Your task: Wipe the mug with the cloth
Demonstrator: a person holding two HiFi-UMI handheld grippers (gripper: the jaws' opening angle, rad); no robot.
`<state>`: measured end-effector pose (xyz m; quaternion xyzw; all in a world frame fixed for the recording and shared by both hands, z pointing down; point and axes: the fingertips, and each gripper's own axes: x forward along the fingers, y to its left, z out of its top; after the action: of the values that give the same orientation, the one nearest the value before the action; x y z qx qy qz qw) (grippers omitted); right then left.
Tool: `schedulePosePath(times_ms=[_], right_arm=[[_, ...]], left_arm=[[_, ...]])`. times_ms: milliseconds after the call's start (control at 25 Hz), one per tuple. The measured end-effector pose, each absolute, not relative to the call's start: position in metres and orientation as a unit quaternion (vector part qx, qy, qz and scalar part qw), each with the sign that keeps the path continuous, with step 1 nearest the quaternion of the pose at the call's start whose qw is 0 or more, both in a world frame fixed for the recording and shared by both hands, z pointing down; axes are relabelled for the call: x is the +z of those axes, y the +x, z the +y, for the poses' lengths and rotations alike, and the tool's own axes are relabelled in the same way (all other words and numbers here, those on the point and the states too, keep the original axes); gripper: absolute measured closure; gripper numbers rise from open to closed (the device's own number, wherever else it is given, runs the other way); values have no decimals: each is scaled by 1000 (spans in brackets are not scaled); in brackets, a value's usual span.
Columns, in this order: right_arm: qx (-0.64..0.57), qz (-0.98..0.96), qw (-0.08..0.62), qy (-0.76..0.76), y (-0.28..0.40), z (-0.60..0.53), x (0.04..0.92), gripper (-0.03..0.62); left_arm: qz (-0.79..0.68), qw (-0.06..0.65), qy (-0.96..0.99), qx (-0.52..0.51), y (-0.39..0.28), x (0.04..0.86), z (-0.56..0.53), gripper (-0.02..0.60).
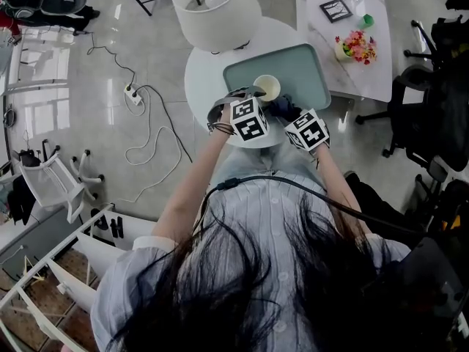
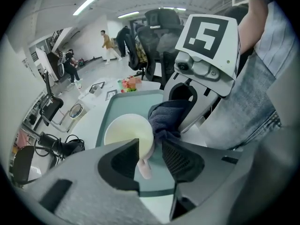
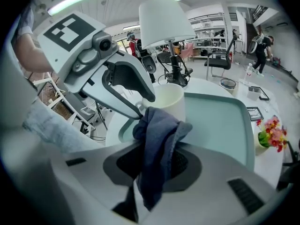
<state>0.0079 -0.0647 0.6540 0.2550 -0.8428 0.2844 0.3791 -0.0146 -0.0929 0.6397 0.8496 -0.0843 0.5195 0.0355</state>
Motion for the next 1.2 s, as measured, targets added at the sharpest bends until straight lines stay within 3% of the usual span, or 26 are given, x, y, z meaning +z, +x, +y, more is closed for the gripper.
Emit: schedulePosePath(times_ms=[280,880,1200], right_arm=[[289,-840,380,260,14,-70,656,500],[290,-827,377,300,37,-97,651,500],[289,-826,380,300,34,-94,652,500]], left_arm=[[-48,0,838,543,-11,651,-95,506],[90,-45,816,570,-17,651,-81,540],[222,-150,761,591,-34,654,-72,541]])
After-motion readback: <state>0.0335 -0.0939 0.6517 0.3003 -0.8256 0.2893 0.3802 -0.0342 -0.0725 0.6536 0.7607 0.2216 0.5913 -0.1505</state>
